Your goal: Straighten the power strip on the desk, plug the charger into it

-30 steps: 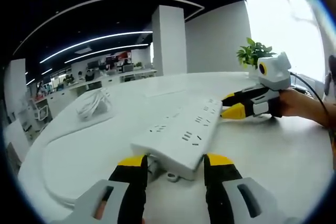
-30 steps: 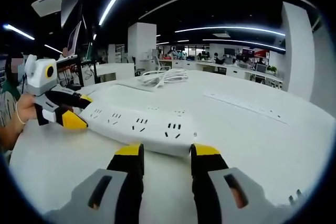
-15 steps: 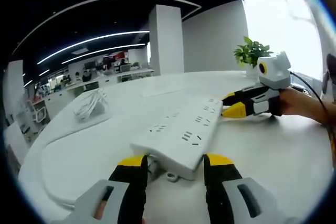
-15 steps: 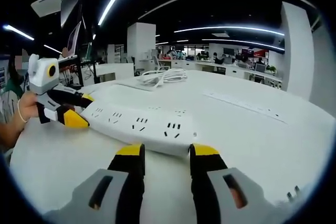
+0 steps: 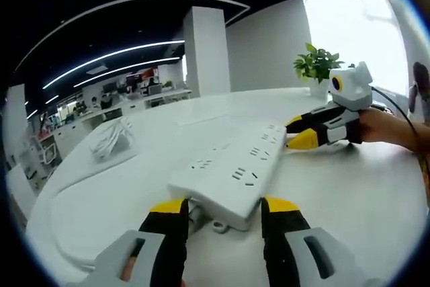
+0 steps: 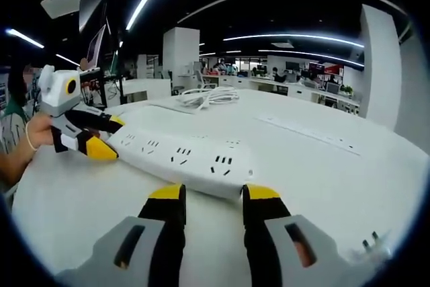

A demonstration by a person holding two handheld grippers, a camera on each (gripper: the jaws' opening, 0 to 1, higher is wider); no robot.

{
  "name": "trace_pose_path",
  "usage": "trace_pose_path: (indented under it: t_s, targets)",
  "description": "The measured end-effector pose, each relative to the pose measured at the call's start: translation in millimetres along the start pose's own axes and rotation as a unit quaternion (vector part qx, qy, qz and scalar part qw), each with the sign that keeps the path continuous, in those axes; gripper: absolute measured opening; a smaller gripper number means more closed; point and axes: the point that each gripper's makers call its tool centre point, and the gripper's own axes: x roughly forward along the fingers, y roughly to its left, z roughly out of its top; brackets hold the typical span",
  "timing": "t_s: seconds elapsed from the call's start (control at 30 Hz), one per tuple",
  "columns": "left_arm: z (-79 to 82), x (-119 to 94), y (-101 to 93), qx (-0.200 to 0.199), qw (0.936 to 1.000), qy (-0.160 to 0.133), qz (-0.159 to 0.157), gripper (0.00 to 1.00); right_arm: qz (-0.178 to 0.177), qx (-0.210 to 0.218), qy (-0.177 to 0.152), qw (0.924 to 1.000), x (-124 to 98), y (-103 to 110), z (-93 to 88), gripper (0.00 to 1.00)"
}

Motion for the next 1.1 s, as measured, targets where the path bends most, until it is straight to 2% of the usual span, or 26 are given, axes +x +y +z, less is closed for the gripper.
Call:
trace_pose_path:
  t_s: [1.1]
  targets:
    - [2.0, 3, -5.4, 0.008, 0.9998, 0.006, -0.015, 0.44, -0.011, 0.007, 0.003, 0.9999, -16, 1, -5.0, 0.3]
